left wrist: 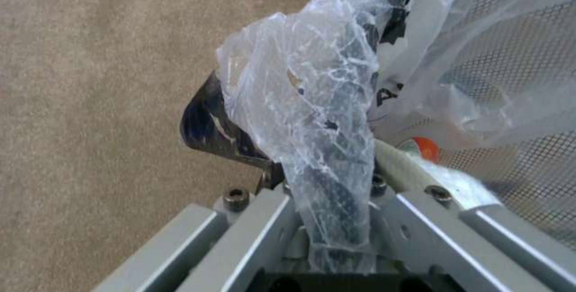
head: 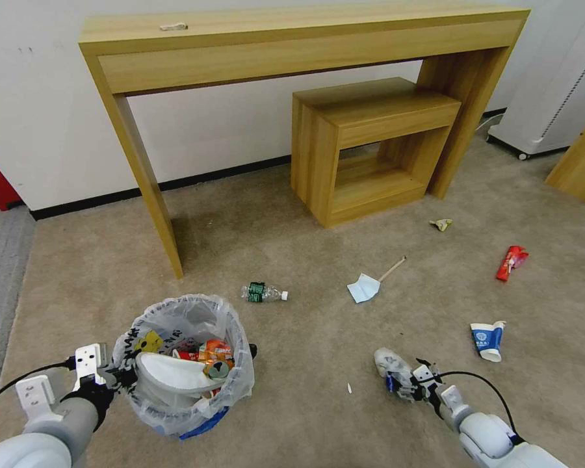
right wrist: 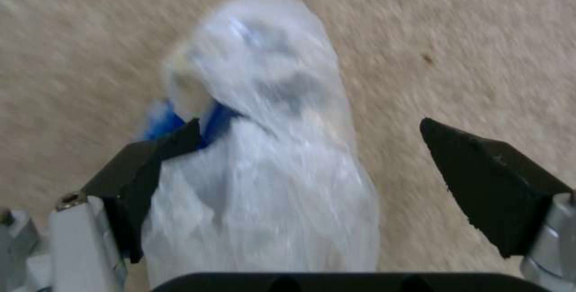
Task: Pick up the trash bin and place the garbage on the floor into it.
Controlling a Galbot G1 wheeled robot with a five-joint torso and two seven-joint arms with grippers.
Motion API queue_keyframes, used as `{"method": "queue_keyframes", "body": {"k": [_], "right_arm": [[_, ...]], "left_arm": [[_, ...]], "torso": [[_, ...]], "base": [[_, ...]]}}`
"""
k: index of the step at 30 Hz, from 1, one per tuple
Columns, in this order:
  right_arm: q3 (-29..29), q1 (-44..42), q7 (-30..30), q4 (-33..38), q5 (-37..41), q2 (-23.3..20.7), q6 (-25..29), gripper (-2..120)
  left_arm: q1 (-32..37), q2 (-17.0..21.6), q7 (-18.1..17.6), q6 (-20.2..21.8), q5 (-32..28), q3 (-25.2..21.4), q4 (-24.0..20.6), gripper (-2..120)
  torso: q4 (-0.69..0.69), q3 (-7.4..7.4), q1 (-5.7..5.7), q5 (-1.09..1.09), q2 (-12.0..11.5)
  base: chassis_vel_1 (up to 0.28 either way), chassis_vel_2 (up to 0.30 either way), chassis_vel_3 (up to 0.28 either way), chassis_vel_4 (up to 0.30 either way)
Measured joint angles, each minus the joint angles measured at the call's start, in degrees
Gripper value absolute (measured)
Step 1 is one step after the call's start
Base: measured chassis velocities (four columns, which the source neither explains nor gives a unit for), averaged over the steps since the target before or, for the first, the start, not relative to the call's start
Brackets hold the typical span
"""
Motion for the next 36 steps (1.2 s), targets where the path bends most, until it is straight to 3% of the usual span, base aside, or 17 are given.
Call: {"method": "queue_keyframes", "body": {"k": [15,23,26,36], "right_arm": [[-1.47,0.89,-0.46,-3.0,2.58,2.46,0.73,95],[-1.57,0.15,0.23,-3.99,1.65,3.8,1.78,75],[-1.57,0.2,0.12,-4.77,1.06,3.99,3.3,59],[-1.28,0.55,-1.82,-4.88,1.84,3.8,5.75,24]], "left_arm": [[1.2,-0.54,-0.16,-0.12,-1.17,-0.2,-2.06,1],[1.23,-1.19,-0.23,-0.09,-1.31,0.27,-2.49,1],[1.32,-1.39,-0.2,-0.1,-1.28,0.38,-2.82,1],[1.12,-1.32,-0.13,-0.1,-1.23,0.36,-2.35,1]], "torso": [[0.0,0.0,0.0,0.0,0.0],[0.0,0.0,0.0,0.01,0.0],[0.0,0.0,0.0,0.01,0.0],[0.0,0.0,0.0,0.01,0.0]], "base": [[0.0,0.0,0.0,0.0],[0.0,0.0,0.0,0.0],[0.0,0.0,0.0,0.0],[0.0,0.0,0.0,0.0]]}}
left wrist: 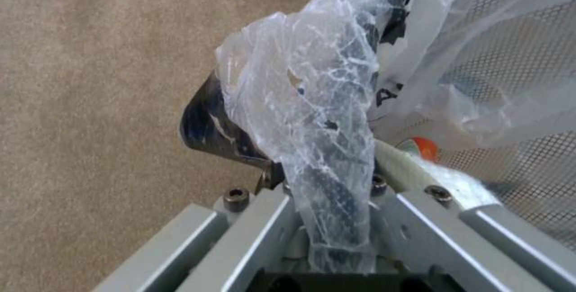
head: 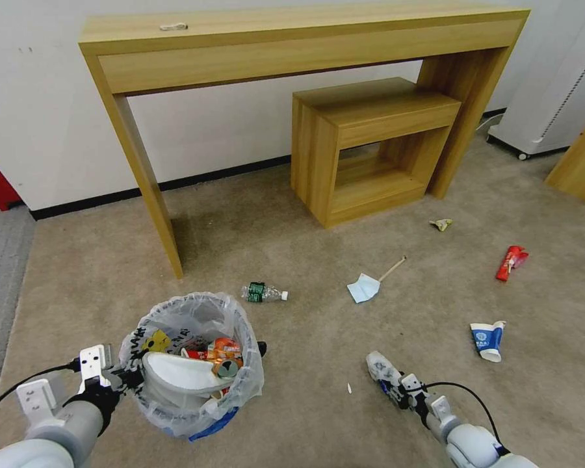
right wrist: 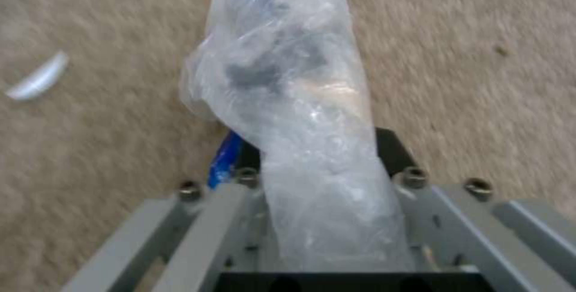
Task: Pick up the trash bin and place the garbage on the floor into it.
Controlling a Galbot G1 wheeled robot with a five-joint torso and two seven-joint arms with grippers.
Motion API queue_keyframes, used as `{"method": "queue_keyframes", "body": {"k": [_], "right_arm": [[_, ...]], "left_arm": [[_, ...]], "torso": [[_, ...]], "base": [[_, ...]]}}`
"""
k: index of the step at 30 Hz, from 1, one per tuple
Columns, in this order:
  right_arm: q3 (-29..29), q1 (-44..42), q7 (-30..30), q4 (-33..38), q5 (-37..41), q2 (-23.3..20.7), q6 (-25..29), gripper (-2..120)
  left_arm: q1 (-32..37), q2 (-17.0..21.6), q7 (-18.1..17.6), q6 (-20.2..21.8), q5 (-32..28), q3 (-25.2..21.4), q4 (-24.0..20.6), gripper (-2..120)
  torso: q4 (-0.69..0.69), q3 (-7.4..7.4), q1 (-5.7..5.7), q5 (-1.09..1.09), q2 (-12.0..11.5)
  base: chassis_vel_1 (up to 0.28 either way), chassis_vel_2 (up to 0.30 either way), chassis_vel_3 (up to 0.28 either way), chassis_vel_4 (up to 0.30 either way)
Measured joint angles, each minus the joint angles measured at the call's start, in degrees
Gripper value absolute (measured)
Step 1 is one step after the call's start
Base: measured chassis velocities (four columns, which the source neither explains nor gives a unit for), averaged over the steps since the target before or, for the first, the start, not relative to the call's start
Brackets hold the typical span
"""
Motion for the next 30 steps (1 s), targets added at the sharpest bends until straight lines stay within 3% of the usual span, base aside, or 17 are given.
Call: {"method": "queue_keyframes", "body": {"k": [6,15,17,19,26,30], "right_arm": [[2.02,-0.45,-6.57,2.25,4.49,-0.34,6.22,1],[5.65,-1.69,-11.99,14.75,11.13,-3.02,9.95,0],[6.9,-1.77,-13.83,22.63,13.9,-4.97,10.61,0],[6.94,-1.53,-14.67,25.58,14.94,-5.69,10.83,0],[4.45,1.35,-19.79,34.28,19.36,-8.21,12.65,0],[-1.04,6.33,-22.55,37.65,23.27,-9.59,13.67,0]], "left_arm": [[-0.18,0.32,0.06,0.04,0.08,0.0,0.8,1],[-0.6,0.53,0.12,0.18,0.23,0.32,1.63,1],[-0.59,0.54,0.19,0.24,0.56,0.55,1.98,1],[-0.56,0.53,0.25,0.25,0.62,0.65,2.01,1],[-0.43,0.42,0.32,0.33,0.95,0.98,2.06,1],[-0.2,0.18,0.33,0.48,1.2,1.15,1.8,1]], "torso": [[0.0,0.0,0.0,0.0,0.0],[0.0,0.0,0.0,-0.01,0.0],[-0.01,0.01,0.0,-0.01,0.0],[0.0,0.0,0.0,-0.01,0.0],[0.0,0.0,0.0,0.0,0.0],[-0.01,0.0,0.0,0.0,0.0]], "base": [[0.0,0.0,0.0,0.0],[0.0,0.0,0.0,0.0],[0.0,0.0,0.0,0.0],[0.0,0.0,0.0,0.0],[0.0,0.0,0.0,0.0],[0.0,0.0,0.0,0.0]]}}
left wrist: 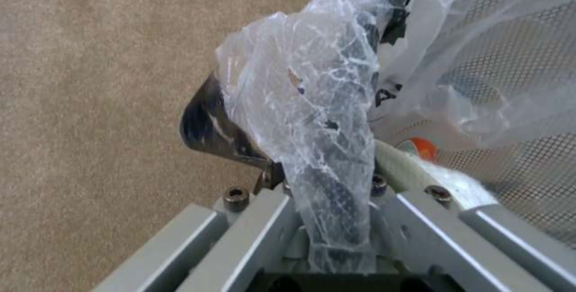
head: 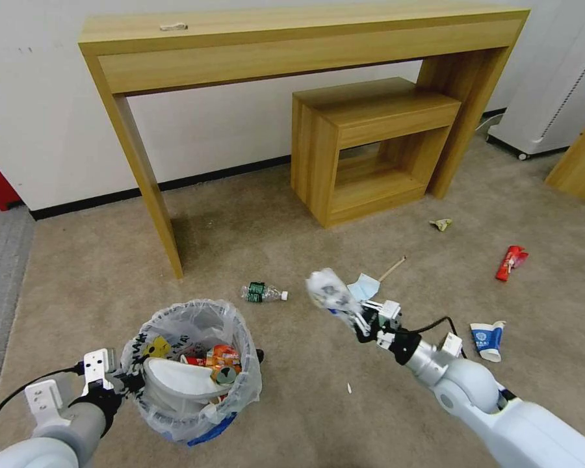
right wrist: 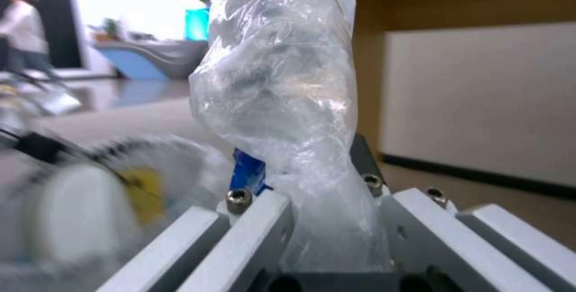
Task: Pick up the trash bin and place the garbage on the floor into it.
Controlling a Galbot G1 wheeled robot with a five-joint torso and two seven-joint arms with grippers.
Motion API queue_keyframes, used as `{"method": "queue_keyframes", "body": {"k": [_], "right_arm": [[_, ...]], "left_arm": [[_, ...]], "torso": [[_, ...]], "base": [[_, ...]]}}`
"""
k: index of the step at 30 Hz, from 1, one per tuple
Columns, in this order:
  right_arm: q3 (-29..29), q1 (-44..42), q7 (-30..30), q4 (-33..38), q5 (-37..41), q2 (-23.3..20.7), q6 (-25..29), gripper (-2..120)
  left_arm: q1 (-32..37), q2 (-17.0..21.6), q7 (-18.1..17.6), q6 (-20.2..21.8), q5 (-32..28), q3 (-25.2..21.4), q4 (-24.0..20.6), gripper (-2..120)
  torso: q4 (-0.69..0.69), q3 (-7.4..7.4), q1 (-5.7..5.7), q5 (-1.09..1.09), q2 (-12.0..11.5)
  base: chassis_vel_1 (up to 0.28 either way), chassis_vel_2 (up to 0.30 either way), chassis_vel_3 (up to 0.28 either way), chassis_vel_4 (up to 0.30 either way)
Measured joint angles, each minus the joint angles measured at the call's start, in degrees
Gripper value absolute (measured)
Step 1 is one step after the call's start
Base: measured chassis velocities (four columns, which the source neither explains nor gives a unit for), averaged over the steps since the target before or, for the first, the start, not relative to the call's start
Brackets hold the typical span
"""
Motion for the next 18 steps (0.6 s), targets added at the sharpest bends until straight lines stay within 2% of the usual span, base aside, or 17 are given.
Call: {"method": "queue_keyframes", "body": {"k": [1,2,5,14,18], "right_arm": [[-3.93,3.38,-1.19,0.71,1.67,-0.42,0.36,0],[-3.93,3.38,-1.19,0.71,1.67,-0.42,0.36,0],[-11.98,11.24,-2.49,1.01,4.59,-0.32,0.8,0],[-21.8,21.62,-4.06,0.62,7.11,0.2,-0.51,0],[-29.34,26.6,-3.27,0.46,7.25,-0.77,-2.67,0]], "left_arm": [[0.31,-0.24,0.03,0.01,0.11,-0.05,-0.27,1],[0.31,-0.24,0.03,0.01,0.11,-0.05,-0.27,1],[0.73,-0.88,0.04,0.06,0.39,-0.25,-0.83,1],[0.71,-1.7,0.05,0.2,0.68,-0.13,-1.25,1],[0.52,-2.3,0.05,0.33,0.78,-0.05,-1.45,1]], "torso": [[0.0,0.0,0.0,-0.01,0.0],[0.0,0.0,0.0,-0.01,0.0],[0.02,0.0,0.0,-0.01,0.0],[0.01,0.0,0.0,-0.01,0.0],[0.0,0.0,0.0,-0.01,0.0]], "base": [[0.0,0.0,0.0,0.0],[0.0,0.0,0.0,0.0],[0.0,0.0,0.0,0.0],[0.0,0.0,0.0,0.0],[0.0,0.0,0.0,0.0]]}}
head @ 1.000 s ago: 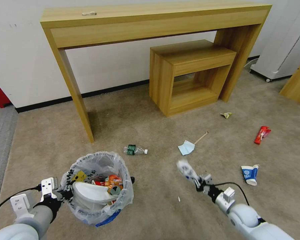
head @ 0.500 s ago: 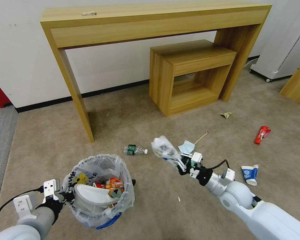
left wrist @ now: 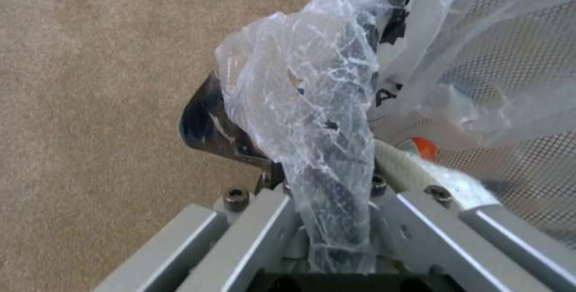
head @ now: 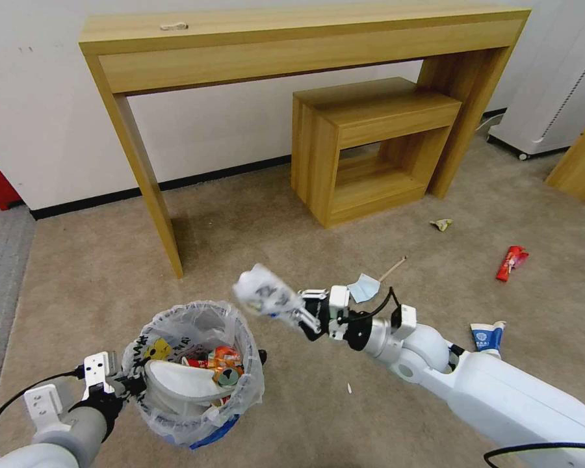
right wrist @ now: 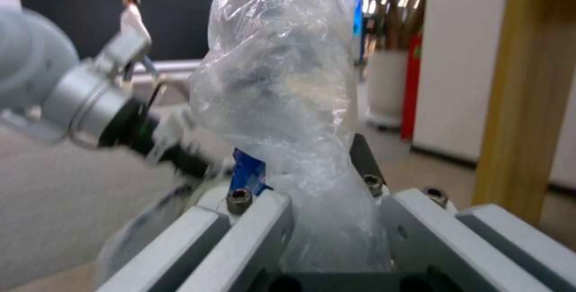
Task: Pick up the trash bin and place the garbage on the floor into it.
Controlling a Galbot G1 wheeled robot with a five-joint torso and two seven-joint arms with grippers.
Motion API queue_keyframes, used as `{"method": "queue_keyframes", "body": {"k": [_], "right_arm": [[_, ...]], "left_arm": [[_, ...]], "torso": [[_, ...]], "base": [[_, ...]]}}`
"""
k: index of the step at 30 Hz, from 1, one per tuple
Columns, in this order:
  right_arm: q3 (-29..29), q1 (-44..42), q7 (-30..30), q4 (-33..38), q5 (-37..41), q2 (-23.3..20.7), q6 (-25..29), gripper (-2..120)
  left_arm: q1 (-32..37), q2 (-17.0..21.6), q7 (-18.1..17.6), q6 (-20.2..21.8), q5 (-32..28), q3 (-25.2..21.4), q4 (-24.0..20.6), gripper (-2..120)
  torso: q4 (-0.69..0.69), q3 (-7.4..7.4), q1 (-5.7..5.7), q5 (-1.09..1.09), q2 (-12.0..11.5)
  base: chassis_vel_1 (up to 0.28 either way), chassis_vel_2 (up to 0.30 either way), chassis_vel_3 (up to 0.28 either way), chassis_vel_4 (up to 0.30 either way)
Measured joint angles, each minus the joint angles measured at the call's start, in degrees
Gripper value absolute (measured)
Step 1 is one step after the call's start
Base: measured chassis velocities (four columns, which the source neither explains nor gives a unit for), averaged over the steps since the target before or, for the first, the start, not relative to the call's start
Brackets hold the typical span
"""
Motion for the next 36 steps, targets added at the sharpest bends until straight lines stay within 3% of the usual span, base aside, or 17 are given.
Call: {"method": "queue_keyframes", "body": {"k": [13,36], "right_arm": [[-10.63,7.79,7.74,-0.59,-2.57,3.16,-5.81,0],[-16.2,14.03,16.15,-1.59,-4.26,7.94,-10.31,0]], "left_arm": [[0.28,-1.15,0.32,0.21,0.29,-0.39,-1.37,1],[-0.26,-1.17,0.43,0.29,-0.07,-0.45,-1.29,1]], "torso": [[0.0,0.0,0.0,0.0,0.0],[0.0,0.0,0.0,0.0,0.0]], "base": [[0.0,0.0,0.0,0.0],[0.0,0.0,0.0,0.0]]}}
